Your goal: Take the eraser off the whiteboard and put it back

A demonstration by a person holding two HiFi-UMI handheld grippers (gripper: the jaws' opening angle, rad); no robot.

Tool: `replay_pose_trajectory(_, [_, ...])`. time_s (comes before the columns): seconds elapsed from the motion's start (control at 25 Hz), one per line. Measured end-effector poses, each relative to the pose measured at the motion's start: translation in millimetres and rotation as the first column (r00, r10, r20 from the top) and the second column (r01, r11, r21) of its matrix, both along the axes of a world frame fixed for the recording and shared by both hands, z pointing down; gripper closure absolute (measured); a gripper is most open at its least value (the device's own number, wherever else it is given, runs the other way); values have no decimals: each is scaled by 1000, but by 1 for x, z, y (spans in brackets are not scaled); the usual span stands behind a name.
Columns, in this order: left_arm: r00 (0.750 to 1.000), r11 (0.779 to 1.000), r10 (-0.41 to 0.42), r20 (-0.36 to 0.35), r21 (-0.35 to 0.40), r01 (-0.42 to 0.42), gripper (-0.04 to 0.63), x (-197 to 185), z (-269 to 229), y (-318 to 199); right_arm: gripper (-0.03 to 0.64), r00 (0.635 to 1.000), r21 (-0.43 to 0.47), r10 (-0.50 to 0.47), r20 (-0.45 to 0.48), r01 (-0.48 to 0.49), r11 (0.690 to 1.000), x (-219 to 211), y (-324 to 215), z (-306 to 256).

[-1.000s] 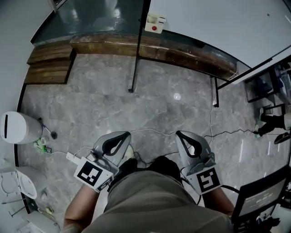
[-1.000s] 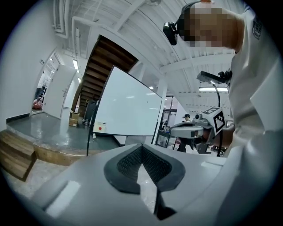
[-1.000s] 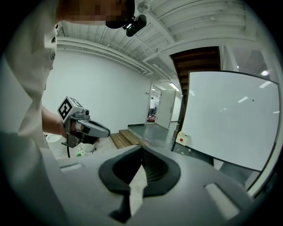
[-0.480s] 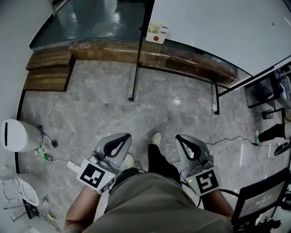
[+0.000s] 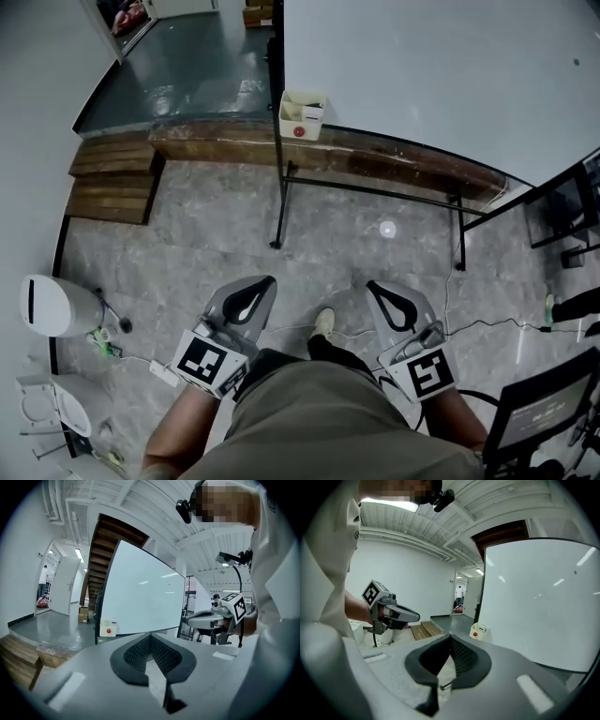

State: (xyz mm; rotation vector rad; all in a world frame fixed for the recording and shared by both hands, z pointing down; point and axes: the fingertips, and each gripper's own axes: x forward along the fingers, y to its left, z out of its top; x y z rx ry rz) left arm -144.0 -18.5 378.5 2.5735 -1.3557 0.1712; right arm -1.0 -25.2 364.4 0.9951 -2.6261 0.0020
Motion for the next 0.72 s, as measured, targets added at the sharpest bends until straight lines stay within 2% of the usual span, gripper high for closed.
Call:
replay_pose_trajectory(0.2, [998,997,-67,12,49,66,567,23,0,-79,614,1000,-11,6,-20,-6,1000,40,-50,16])
replay_pose_trajectory(0.32, [997,997,-71,41,32,69,522,33,7,-112,614,999,-27,41,-9,-41,999,58,-64,23])
replay_pose_trajectory(0.56, [990,992,-123,70,31,121,445,31,25,-204,614,987,-31,157,-23,-157,987,90,-106,26])
replay_pose_trajectory(0.72, [977,982,-182,113,66,175,388,22,28,-268,614,968,-33,250,-28,-250,968,108,-131,19])
